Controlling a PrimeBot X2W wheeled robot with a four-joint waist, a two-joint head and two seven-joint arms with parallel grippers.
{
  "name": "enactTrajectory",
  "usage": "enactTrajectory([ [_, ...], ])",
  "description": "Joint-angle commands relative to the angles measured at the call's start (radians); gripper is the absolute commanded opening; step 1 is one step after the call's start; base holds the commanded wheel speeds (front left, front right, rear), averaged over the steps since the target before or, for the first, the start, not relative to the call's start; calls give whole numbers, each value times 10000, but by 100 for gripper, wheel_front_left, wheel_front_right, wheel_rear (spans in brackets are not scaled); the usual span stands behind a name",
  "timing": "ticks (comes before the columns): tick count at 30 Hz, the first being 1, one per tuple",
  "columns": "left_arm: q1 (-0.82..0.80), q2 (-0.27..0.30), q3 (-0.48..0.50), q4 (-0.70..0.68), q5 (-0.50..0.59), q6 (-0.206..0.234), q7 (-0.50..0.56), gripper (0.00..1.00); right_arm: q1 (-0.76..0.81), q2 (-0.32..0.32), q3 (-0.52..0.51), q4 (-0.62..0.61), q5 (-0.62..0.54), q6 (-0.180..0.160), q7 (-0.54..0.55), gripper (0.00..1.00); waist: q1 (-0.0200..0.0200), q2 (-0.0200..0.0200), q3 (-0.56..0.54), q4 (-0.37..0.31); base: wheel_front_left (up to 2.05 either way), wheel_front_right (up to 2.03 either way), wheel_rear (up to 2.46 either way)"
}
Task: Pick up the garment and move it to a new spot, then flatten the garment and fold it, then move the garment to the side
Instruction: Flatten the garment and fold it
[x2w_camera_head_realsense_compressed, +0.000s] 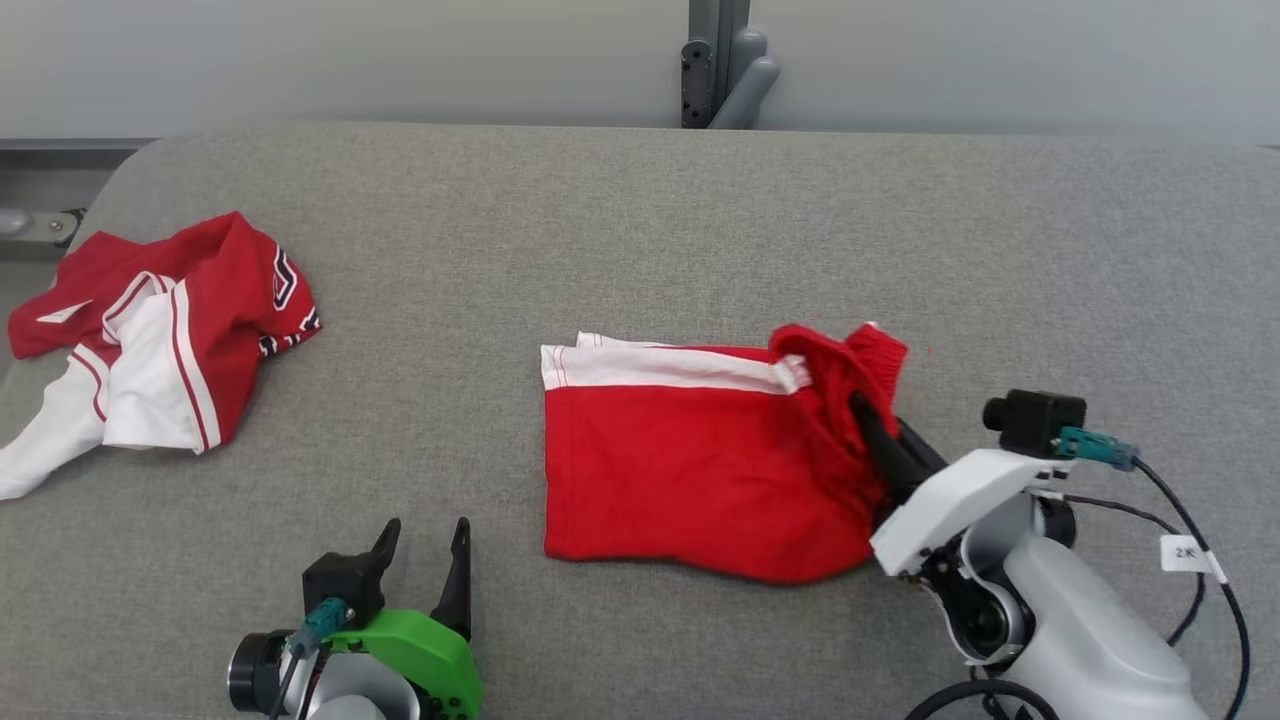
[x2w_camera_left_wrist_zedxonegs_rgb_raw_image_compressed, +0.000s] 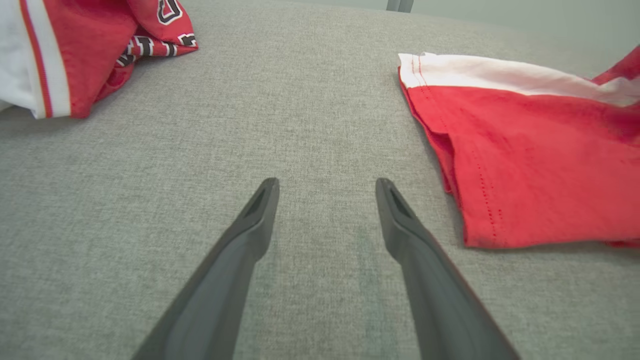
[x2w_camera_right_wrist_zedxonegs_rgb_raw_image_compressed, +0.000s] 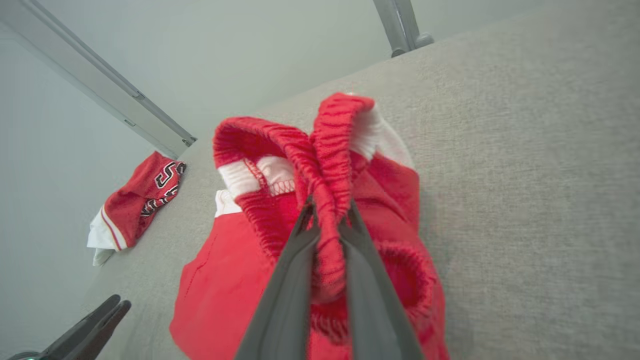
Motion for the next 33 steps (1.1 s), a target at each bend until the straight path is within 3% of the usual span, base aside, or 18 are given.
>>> enactTrajectory([
  [1,127,20,-76,-21,-65,49,3,100,-125,20,276,-341,330,-1,285,0,0,0,15,83,0,0,0],
  [5,9,18,-318,-86,-290,103,3,100,-342,186,1000,-971,990,1,1005,0,0,0,57,404,0,0,0],
  [9,-72,18,-521,-121,-453,149,3,100,-639,460,1223,-835,1284,1,1218,0,0,0,128,783,0,0,0],
  [16,-167,23,-1090,-143,-861,240,3,100,-1491,1044,1401,599,1406,1,1119,0,0,0,302,1982,0,0,0],
  [22,-24,17,-1237,-96,-1089,360,3,100,-2186,1275,1601,2124,996,1,590,0,0,0,415,2616,0,0,0],
  [23,15,17,-1222,-68,-1114,373,3,100,-2271,1303,1699,2288,993,1,572,13,0,0,420,2645,0,0,0],
  [24,40,17,-1196,-59,-1113,376,3,100,-2353,1324,1822,2398,1000,1,534,77,0,0,425,2660,0,0,0],
  [25,63,17,-1169,-56,-1116,387,3,100,-2388,1331,1924,2440,1111,1,541,100,0,0,428,2654,0,0,0],
  [33,147,20,-651,-342,-891,480,3,100,-2369,1312,2328,1955,1745,1,-554,100,0,0,149,1849,0,0,0],
])
